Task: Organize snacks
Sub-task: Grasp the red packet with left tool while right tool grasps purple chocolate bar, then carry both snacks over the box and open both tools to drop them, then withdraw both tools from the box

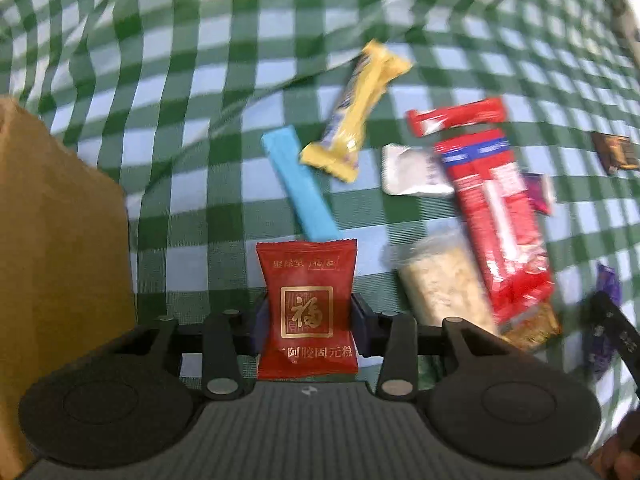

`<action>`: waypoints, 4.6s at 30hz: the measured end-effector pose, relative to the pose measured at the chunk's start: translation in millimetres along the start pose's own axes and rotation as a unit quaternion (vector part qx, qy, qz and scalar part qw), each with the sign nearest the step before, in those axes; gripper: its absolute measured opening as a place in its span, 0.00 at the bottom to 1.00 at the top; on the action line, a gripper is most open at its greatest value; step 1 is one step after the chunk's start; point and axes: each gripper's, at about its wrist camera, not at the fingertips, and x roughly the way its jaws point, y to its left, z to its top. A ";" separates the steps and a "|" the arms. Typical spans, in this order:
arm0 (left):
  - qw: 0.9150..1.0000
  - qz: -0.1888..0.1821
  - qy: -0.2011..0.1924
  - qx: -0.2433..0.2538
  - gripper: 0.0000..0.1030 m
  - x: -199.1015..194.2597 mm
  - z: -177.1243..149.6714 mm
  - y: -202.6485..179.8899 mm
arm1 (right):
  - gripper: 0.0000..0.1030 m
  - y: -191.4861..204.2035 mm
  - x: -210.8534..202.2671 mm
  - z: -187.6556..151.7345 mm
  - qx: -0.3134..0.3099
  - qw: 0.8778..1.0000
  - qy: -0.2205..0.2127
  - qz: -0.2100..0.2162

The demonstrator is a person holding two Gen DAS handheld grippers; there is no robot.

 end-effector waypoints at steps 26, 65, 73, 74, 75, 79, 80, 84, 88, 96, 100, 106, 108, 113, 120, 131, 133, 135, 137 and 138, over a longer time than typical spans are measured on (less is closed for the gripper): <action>0.988 0.021 -0.151 -0.012 0.45 -242.7 -200.5 117.2 | 0.18 42.3 -285.5 -107.7 -0.115 0.964 -0.062 0.230; 0.975 -0.007 -0.189 -0.120 0.45 -263.1 -318.1 256.3 | 0.18 135.3 -391.1 -197.6 -0.312 0.915 -0.052 0.250; 0.974 -0.004 -0.183 -0.135 0.45 -247.6 -290.8 273.6 | 0.18 163.9 -377.3 -189.6 -0.322 0.913 -0.037 0.248; 0.974 -0.003 -0.183 -0.136 0.45 -245.7 -287.5 275.3 | 0.18 167.2 -375.8 -188.7 -0.324 0.912 -0.036 0.249; 0.974 -0.002 -0.182 -0.137 0.45 -243.5 -283.7 277.2 | 0.18 170.8 -374.2 -188.3 -0.326 0.911 -0.035 0.249; 0.975 0.003 -0.175 -0.141 0.45 -233.1 -269.3 284.7 | 0.18 187.8 -365.6 -184.0 -0.330 0.910 -0.030 0.249; 0.975 0.004 -0.172 -0.142 0.45 -230.4 -265.4 286.2 | 0.18 191.4 -363.3 -183.0 -0.330 0.910 -0.028 0.249; 0.976 0.013 -0.164 -0.144 0.45 -217.2 -250.0 291.5 | 0.18 208.4 -352.6 -179.5 -0.332 0.910 -0.018 0.250; 0.977 0.017 -0.150 -0.148 0.45 -201.3 -234.7 296.2 | 0.18 225.7 -340.0 -176.0 -0.333 0.909 -0.007 0.251; 0.981 0.037 -0.127 -0.141 0.45 -172.1 -208.7 300.1 | 0.18 256.8 -310.5 -173.6 -0.329 0.909 0.017 0.255; 0.982 0.047 -0.114 -0.140 0.45 -157.1 -199.2 303.4 | 0.18 267.0 -297.6 -174.5 -0.333 0.908 0.024 0.255; 0.984 0.066 -0.102 -0.130 0.45 -138.5 -186.8 303.0 | 0.18 276.0 -279.4 -172.2 -0.331 0.909 0.035 0.252; 0.984 0.070 -0.099 -0.127 0.45 -134.2 -182.8 302.6 | 0.18 278.6 -275.1 -171.6 -0.332 0.909 0.034 0.250; 0.984 0.075 -0.098 -0.132 1.00 -133.8 -176.1 305.8 | 0.27 280.5 -266.4 -165.0 -0.319 0.916 0.029 0.244; 0.983 0.082 -0.107 -0.123 1.00 -153.2 -193.1 300.7 | 0.85 268.5 -283.7 -160.2 -0.304 0.920 0.017 0.247; 0.980 0.086 -0.126 -0.130 1.00 -208.8 -276.0 279.3 | 0.93 214.0 -347.6 -191.4 -0.309 0.912 0.017 0.269; 0.979 0.093 -0.133 -0.126 1.00 -216.6 -287.4 274.0 | 0.93 205.3 -359.6 -196.2 -0.312 0.910 0.006 0.272; 0.978 0.096 -0.141 -0.121 1.00 -225.3 -298.8 268.6 | 0.93 197.3 -368.7 -198.3 -0.311 0.911 -0.005 0.272; 0.976 0.097 -0.151 -0.121 1.00 -235.4 -309.0 263.4 | 0.94 187.9 -377.4 -198.0 -0.303 0.913 -0.016 0.273; 0.976 0.097 -0.156 -0.120 1.00 -241.2 -314.1 261.2 | 0.94 183.9 -381.1 -197.6 -0.299 0.914 -0.020 0.273</action>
